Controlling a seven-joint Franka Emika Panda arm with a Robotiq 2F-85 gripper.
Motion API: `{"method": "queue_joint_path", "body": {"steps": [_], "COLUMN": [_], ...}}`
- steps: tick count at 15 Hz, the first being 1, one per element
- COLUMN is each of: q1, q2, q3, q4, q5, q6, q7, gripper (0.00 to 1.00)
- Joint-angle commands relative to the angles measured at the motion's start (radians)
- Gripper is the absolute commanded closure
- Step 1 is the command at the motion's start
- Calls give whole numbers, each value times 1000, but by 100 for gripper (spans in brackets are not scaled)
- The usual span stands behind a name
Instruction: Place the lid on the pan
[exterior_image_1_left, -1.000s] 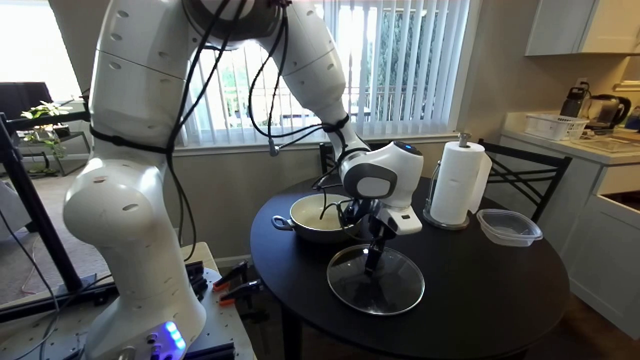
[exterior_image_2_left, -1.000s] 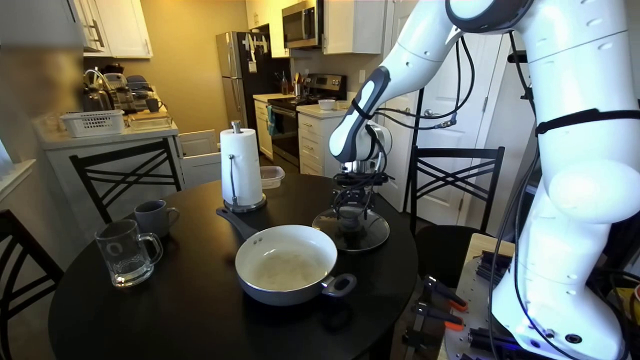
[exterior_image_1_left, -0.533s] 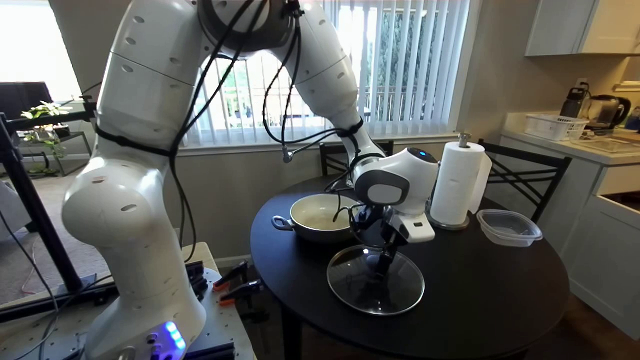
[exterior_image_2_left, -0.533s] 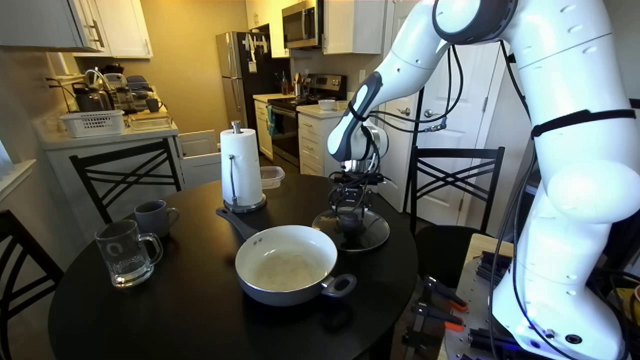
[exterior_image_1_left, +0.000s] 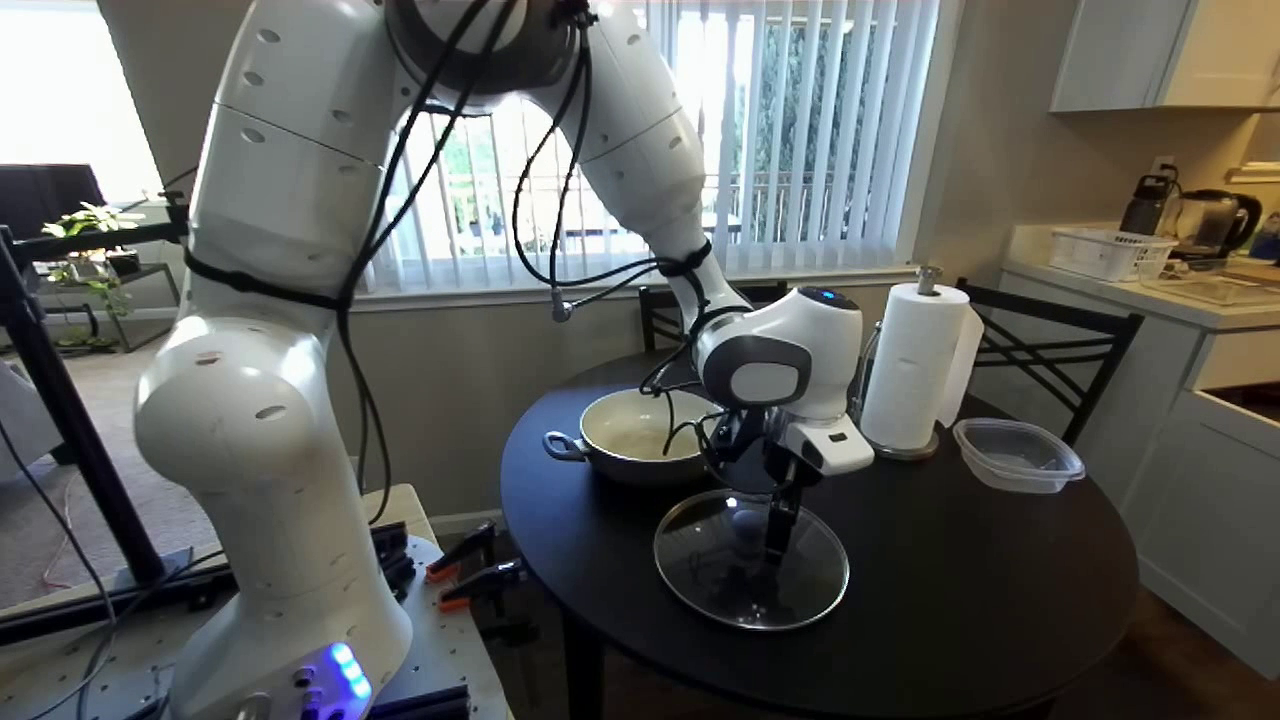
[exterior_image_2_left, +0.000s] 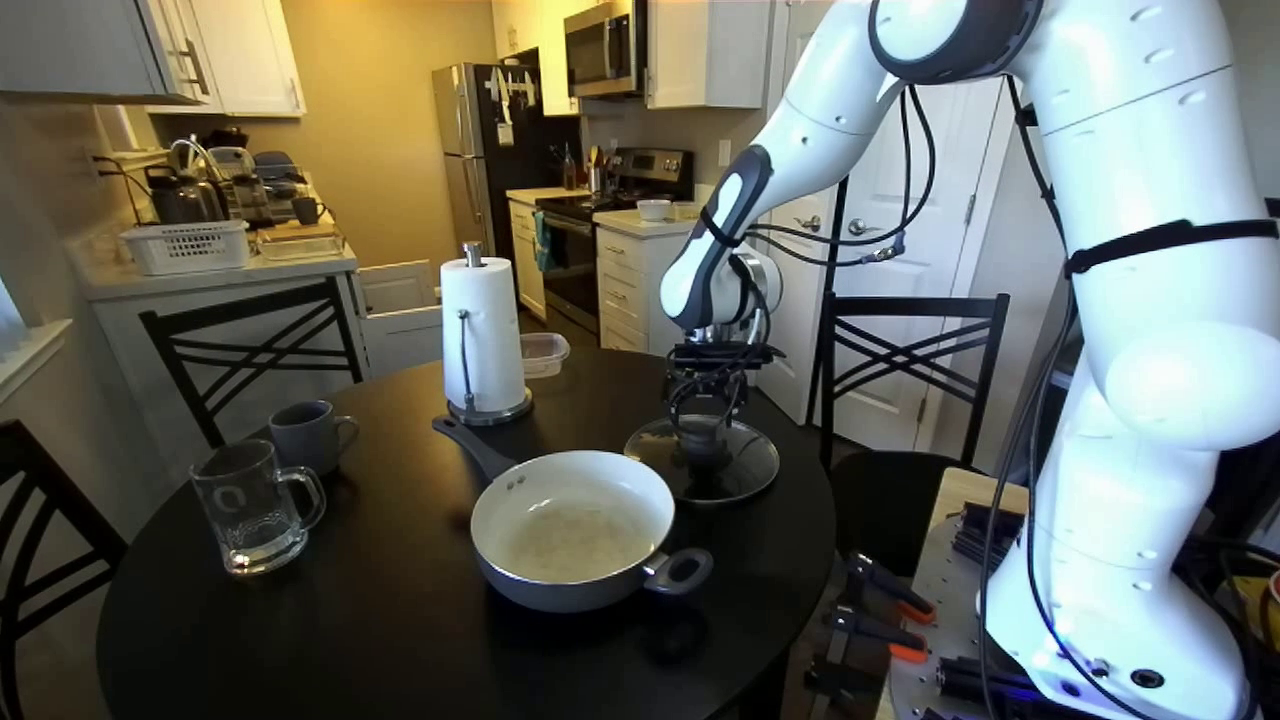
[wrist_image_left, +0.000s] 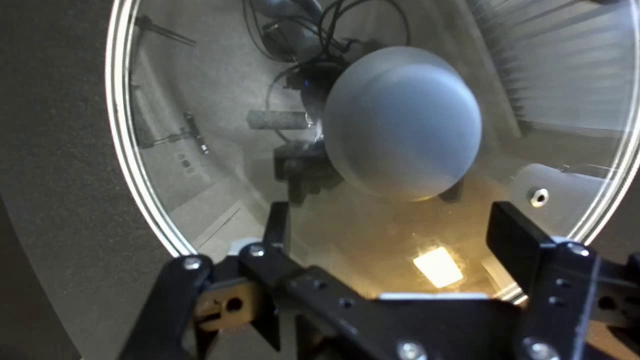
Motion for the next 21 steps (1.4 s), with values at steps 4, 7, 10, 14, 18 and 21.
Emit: {"method": "queue_joint_path", "body": {"steps": [4,7,10,14,18,21], "q1": [39,43,47,49,45,48], "q2": [-95,-133,-160,-164,-147,-137], "q3": [-32,-17,-2,8,23,33], "q4": [-114,-154,-182,-193,-181,-173], "q5": [-114,-132,-136,-142,-123,-118], "q6": [11,12,9,5,10,5], "q7": [-14,-32,-40,-33,-33,-29], "gripper": [0,0,0,0,0,0]}}
